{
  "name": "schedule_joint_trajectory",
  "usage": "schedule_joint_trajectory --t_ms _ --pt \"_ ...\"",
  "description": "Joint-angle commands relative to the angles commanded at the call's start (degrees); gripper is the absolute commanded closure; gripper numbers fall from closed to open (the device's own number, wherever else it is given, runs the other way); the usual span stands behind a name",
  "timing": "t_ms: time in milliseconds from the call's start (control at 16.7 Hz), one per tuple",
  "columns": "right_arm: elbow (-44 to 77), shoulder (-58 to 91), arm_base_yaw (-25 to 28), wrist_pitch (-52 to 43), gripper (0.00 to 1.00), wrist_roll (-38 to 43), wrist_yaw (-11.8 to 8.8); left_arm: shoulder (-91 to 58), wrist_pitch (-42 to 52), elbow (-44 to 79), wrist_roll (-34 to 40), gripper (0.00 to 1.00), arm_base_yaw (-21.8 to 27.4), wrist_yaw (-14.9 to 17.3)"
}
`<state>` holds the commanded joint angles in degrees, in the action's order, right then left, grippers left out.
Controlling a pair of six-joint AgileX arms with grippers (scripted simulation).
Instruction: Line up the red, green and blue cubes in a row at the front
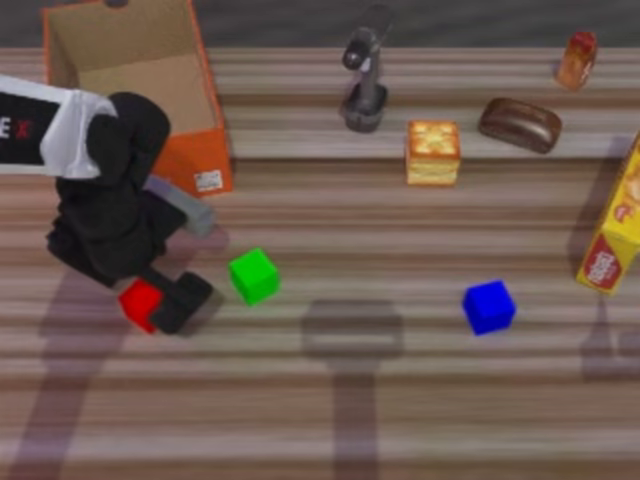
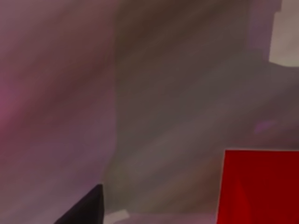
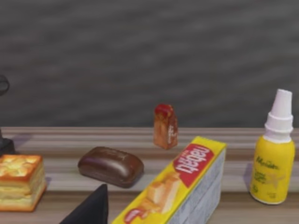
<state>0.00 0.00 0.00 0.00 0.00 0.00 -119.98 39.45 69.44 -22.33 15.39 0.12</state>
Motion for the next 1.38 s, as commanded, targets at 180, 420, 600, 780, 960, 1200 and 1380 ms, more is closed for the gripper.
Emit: schedule_joint_trajectory --t_ms 180,420,600,780,960,1200,1380 --pt "0.0 0.0 0.0 0.0 0.0 0.0 0.0 0.0 0.0 0.0 0.0 0.23 0.0 0.0" --pt "0.0 0.0 0.0 0.0 0.0 0.0 0.0 0.0 0.0 0.0 0.0 0.53 0.0 0.0" --pt "0.0 0.0 0.0 0.0 0.0 0.0 0.0 0.0 0.0 0.0 0.0 0.75 0.0 0.0" --pt "0.0 0.0 0.0 0.0 0.0 0.0 0.0 0.0 0.0 0.0 0.0 0.98 0.0 0.0" --pt "0.0 0.0 0.0 0.0 0.0 0.0 0.0 0.0 0.0 0.0 0.0 1.0 0.0 0.0" --pt "0.0 0.0 0.0 0.0 0.0 0.0 0.0 0.0 0.0 0.0 0.0 1.0 0.0 0.0" --pt "0.0 0.0 0.0 0.0 0.0 0.0 0.0 2.6 1.5 1.0 0.4 1.0 0.0 0.8"
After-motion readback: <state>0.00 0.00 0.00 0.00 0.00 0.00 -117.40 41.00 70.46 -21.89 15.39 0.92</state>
